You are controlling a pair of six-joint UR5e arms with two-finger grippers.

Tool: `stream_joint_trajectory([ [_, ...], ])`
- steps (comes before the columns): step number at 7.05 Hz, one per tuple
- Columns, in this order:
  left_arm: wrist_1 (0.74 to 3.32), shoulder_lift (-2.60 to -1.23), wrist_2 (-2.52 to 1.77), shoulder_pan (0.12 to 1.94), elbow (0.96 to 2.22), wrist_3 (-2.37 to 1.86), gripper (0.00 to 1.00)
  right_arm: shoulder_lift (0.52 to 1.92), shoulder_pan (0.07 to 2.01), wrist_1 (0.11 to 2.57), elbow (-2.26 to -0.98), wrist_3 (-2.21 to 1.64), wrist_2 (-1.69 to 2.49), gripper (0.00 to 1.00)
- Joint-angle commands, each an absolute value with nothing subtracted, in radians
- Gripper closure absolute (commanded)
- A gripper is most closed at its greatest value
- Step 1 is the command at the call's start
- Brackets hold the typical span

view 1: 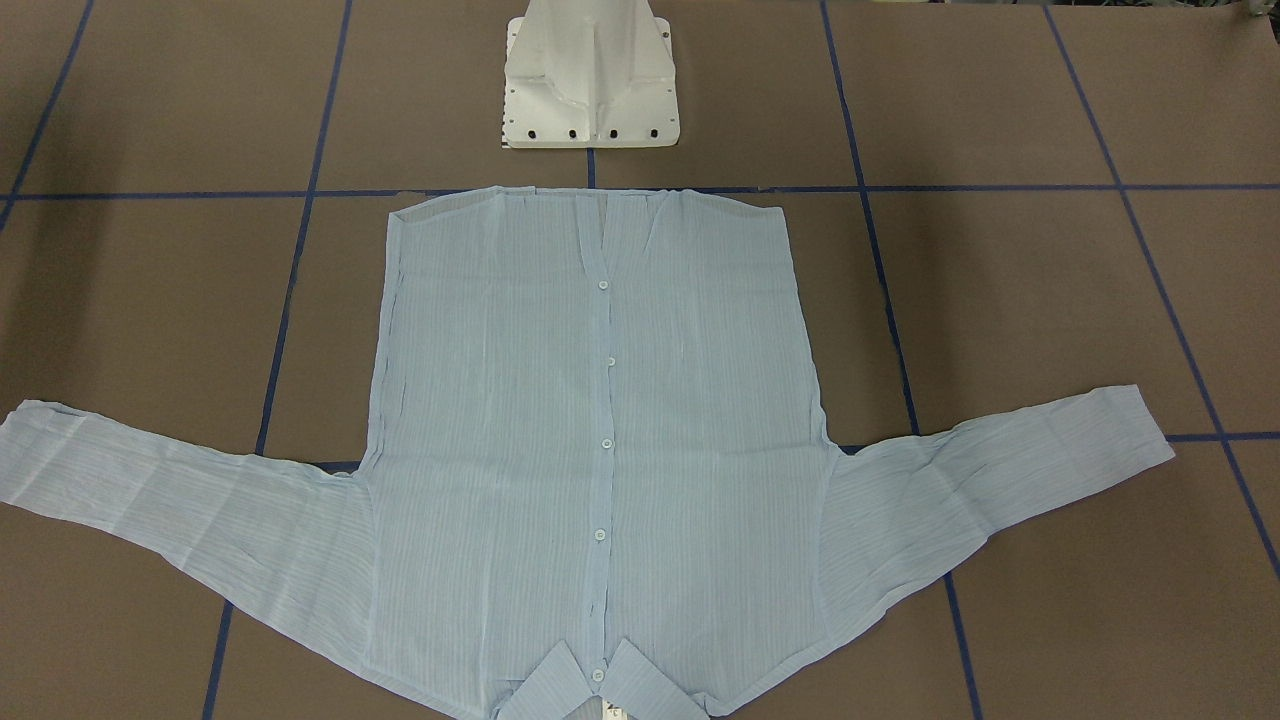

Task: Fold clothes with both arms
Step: 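Move the right gripper toward the cuff of the sleeve nearest it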

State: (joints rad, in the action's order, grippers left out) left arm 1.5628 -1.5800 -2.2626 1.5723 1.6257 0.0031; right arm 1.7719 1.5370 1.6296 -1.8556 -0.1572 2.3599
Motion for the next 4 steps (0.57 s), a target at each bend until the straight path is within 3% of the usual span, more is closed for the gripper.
stream_joint_trajectory([
  [1, 1.565, -1.582, -2.264, 1.572, 1.628, 0.003, 0.0, 1.772, 1.537, 1.629, -1.87, -0.155, 2.361, 0.0],
  [4, 1.566, -1.588, -2.264, 1.571, 1.676, -0.001, 0.0, 1.767, 1.537, 1.629, -1.855, -0.16, 2.355, 0.0],
])
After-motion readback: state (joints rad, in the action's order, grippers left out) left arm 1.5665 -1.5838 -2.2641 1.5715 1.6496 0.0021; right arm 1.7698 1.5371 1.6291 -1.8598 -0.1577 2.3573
